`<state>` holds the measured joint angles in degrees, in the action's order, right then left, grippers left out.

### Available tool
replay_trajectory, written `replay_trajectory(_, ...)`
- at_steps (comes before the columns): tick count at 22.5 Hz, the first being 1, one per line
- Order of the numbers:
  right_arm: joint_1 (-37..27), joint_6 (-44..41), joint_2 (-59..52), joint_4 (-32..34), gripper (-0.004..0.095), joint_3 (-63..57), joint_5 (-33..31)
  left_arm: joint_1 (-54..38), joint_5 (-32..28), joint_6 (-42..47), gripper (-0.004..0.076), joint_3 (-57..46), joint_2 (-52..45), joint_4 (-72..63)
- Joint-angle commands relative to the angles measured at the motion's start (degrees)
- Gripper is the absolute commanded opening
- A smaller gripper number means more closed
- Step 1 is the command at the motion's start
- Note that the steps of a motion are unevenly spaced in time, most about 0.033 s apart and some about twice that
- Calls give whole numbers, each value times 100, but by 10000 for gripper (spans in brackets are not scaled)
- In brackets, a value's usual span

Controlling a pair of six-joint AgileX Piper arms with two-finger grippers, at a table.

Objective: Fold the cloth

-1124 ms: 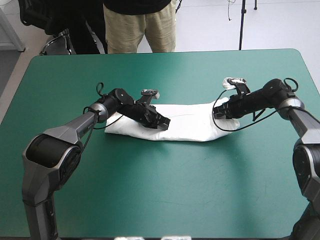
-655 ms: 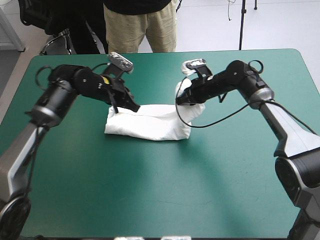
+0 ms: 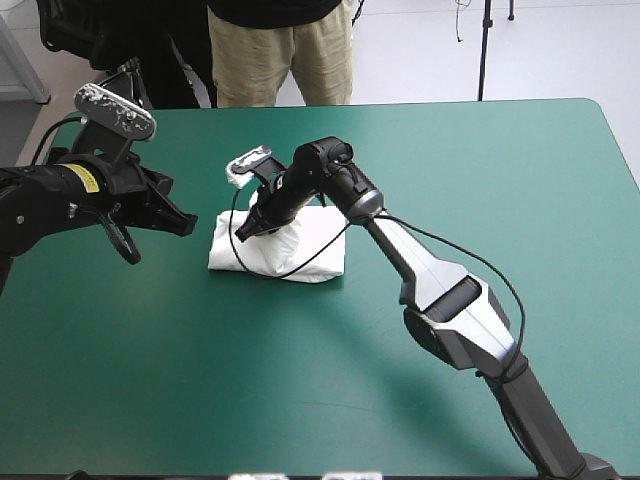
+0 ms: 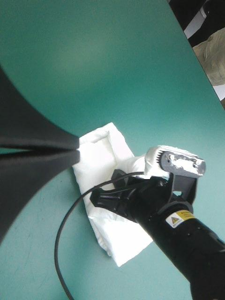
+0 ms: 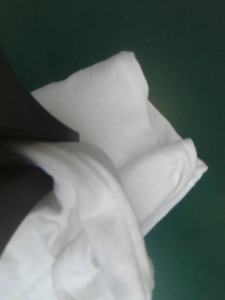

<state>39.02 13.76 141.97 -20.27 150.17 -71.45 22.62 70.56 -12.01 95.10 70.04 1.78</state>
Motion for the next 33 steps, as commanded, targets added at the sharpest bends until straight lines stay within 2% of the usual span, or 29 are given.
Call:
replay_trajectory(1,170,372,-298,-556,289,473,231,22,131,86,-17,90,-123,47)
replay_trajectory(4,267,588,-312,-645,623,488,435,22,131,213,-17,12,-123,206)
replay_trajectory(5,267,848,-312,-1129,697,491,419,22,144,213,-17,-3,-123,206)
replay_trajectory(7,228,1221,-312,-1902,687,491,254,22,133,228,-17,-17,-123,206)
replay_trajectory(9,183,1734,-312,-2684,628,491,-13,22,146,228,-17,-45,-123,206)
replay_trajectory(12,98,1495,-433,-2951,489,491,-13,22,169,228,-17,-45,-123,215)
replay_trajectory(13,87,1397,-488,-2853,451,491,-13,22,168,228,-17,-45,-123,205)
replay_trajectory(14,-20,975,-633,-2423,411,491,-13,22,220,240,-17,-45,-123,246)
replay_trajectory(15,-89,747,-727,-2120,406,491,-13,22,233,251,-17,-45,-123,255)
replay_trajectory(16,-198,381,-921,-1452,406,467,-22,22,233,251,-17,-45,-123,255)
replay_trajectory(18,-372,66,-1176,-796,406,430,-34,22,233,251,-17,-45,-123,255)
replay_trajectory(21,-618,138,-1778,-450,406,-258,-24,22,233,251,-17,-45,-123,314)
replay_trajectory(24,-815,474,-2765,-329,406,-1839,-24,22,176,283,-17,-45,-123,381)
replay_trajectory(26,-1035,635,-3301,-329,406,-3389,99,22,149,295,-17,-45,-123,361)
replay_trajectory(28,-1327,924,-3936,-650,404,-5008,1190,22,187,307,-17,-45,-123,361)
replay_trajectory(29,-1575,1190,-4259,-1186,405,-5933,1961,22,197,307,-17,-45,-123,347)
replay_trajectory(30,-1709,1418,-4368,-1622,406,-6372,2298,22,197,315,-17,-45,-123,334)
replay_trajectory(31,-1925,2287,-4411,-2520,427,-6997,2637,22,197,330,-17,-45,-123,279)
replay_trajectory(33,-2030,2859,-4285,-3322,518,-7299,2722,22,216,330,-17,-45,-123,157)
